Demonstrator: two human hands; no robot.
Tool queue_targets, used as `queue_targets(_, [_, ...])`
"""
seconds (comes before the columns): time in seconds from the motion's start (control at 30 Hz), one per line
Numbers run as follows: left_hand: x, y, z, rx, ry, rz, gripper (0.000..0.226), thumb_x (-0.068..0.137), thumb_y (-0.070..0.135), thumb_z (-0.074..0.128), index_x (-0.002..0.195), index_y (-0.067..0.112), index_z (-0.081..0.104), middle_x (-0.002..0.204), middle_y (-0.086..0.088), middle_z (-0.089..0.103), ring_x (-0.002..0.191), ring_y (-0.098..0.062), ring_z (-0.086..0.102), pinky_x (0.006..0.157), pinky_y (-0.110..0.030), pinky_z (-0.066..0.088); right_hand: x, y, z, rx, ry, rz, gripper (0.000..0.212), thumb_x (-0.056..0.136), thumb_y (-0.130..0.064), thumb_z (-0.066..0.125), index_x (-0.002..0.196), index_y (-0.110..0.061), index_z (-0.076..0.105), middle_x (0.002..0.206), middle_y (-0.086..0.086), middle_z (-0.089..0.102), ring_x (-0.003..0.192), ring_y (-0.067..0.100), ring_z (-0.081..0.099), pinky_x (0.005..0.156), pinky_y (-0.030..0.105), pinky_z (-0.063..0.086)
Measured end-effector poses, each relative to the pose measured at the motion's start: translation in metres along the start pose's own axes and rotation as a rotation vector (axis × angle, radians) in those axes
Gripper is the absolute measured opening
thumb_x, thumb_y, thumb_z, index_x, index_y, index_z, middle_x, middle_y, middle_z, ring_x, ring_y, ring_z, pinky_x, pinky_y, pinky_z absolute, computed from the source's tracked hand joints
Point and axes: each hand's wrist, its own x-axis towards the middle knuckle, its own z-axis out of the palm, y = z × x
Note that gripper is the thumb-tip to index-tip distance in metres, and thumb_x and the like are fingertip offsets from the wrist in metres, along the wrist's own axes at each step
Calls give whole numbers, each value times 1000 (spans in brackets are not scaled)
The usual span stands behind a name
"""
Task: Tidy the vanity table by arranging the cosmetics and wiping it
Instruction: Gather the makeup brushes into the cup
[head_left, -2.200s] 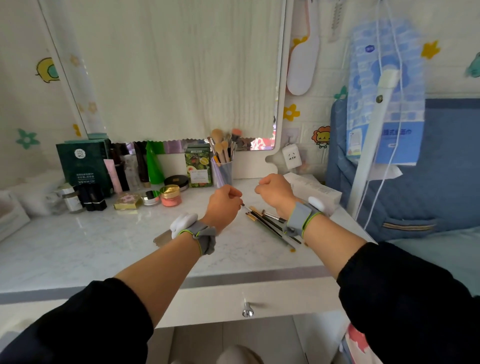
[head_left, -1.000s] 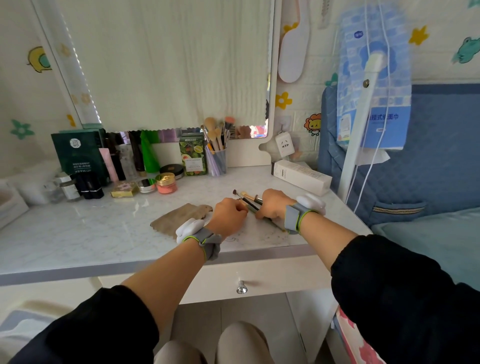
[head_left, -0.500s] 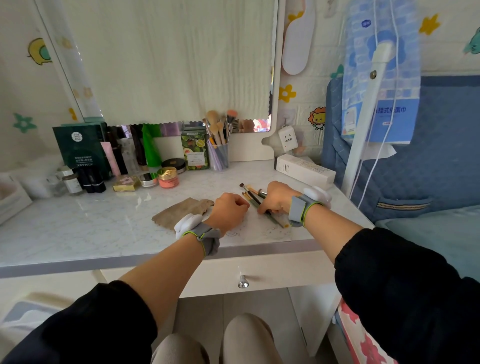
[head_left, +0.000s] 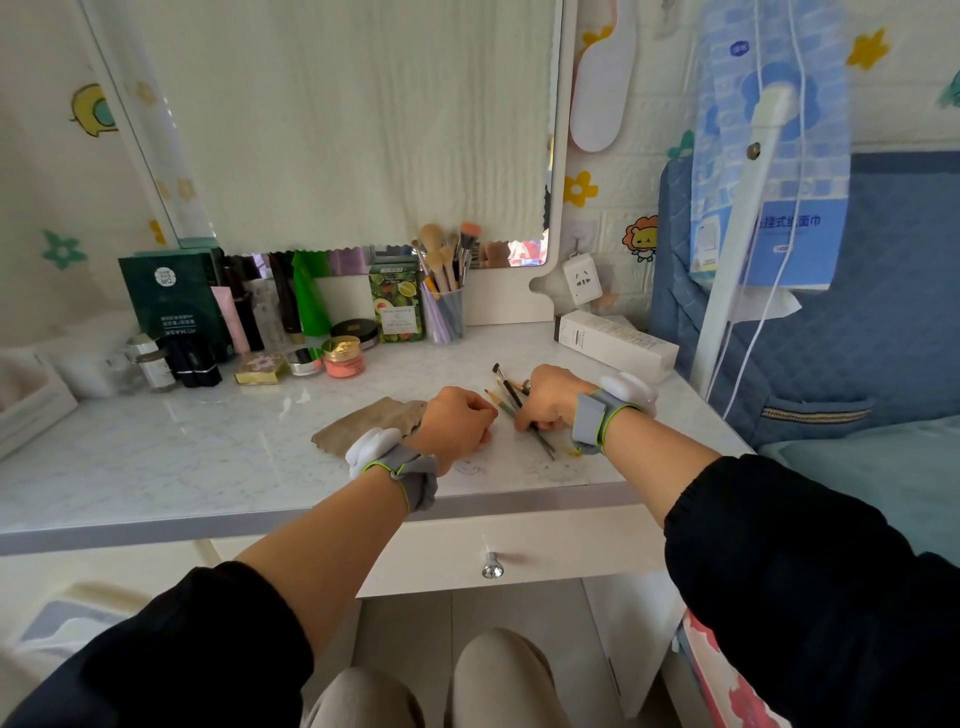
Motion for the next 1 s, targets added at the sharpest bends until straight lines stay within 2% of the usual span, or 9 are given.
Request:
queue_targets(0.1, [-2, 0, -3, -70, -9, -32, 16, 91, 5, 54, 84, 7, 68, 59, -8, 62, 34, -4, 54, 39, -17, 46, -1, -8, 5, 36, -39, -23, 24, 80, -17, 73, 69, -9, 53, 60, 4, 54, 51, 15, 48, 50, 24, 43])
queue_targets(0.13, [-2, 0, -4, -100, -11, -46, 16, 91, 3, 53, 83, 5, 67, 60, -10, 63, 36, -6, 56, 40, -18, 48, -1, -11, 9, 77, -51, -33, 17, 81, -16, 72, 81, -11, 56, 61, 5, 53, 51, 16, 48, 49, 24, 42])
queue_targets(0.2, [-1, 0, -8, -168, -13, -87, 17, 91, 1, 53, 80, 1, 66, 63, -15, 66, 40, -13, 61, 48, -25, 56, 3, -15, 15, 198, -66, -40, 38, 82, -13, 71, 118, -12, 58, 60, 6, 51, 50, 17, 46, 45, 24, 41])
queue_targets(0.23, [-1, 0, -11, -206, -13, -114, 18, 91, 0, 53, 78, 0, 65, 64, -16, 67, 42, -17, 63, 54, -29, 60, 3, -17, 18, 253, -72, -41, 41, 83, -12, 70, 121, -8, 57, 59, 6, 50, 48, 16, 45, 41, 23, 39])
queue_targets(0.3, [-1, 0, -15, -278, -15, -168, 21, 92, 1, 53, 74, -3, 63, 63, -18, 67, 45, -21, 63, 62, -33, 60, 4, -19, 21, 328, -55, -33, 10, 84, -8, 68, 90, -6, 61, 56, 7, 48, 41, 14, 43, 34, 17, 34])
queue_targets(0.4, [0, 0, -17, -403, -18, -209, 25, 94, 3, 53, 71, -7, 59, 51, -14, 65, 40, -21, 62, 47, -27, 57, 8, -18, 23, 451, -70, -4, 31, 86, -4, 64, 59, -9, 49, 38, 2, 45, 23, 9, 35, 32, 10, 27])
queue_targets(0.63, [9, 2, -19, -470, -50, -273, 26, 94, 20, 60, 77, 0, 59, 64, -10, 60, 32, -9, 52, 34, -17, 41, 8, -17, 23, 543, -154, -32, 23, 87, -9, 63, 65, -9, 56, 55, 5, 48, 36, 9, 35, 34, 15, 28])
queue_targets(0.77, [11, 3, -18, -448, -47, -283, 27, 92, 24, 64, 74, 4, 60, 47, -2, 48, 26, -6, 37, 31, -14, 30, 12, -14, 24, 626, -186, -74, 19, 84, -10, 70, 67, -9, 60, 61, 7, 51, 50, 13, 39, 34, 13, 30])
queue_targets(1.0, [16, 16, -29, -482, -11, -111, 23, 92, 21, 62, 91, -1, 69, 48, -3, 46, 33, -8, 33, 34, -16, 29, 14, -12, 16, 659, -93, -176, 8, 84, -15, 72, 81, -11, 66, 72, 2, 63, 55, 6, 57, 42, 13, 37])
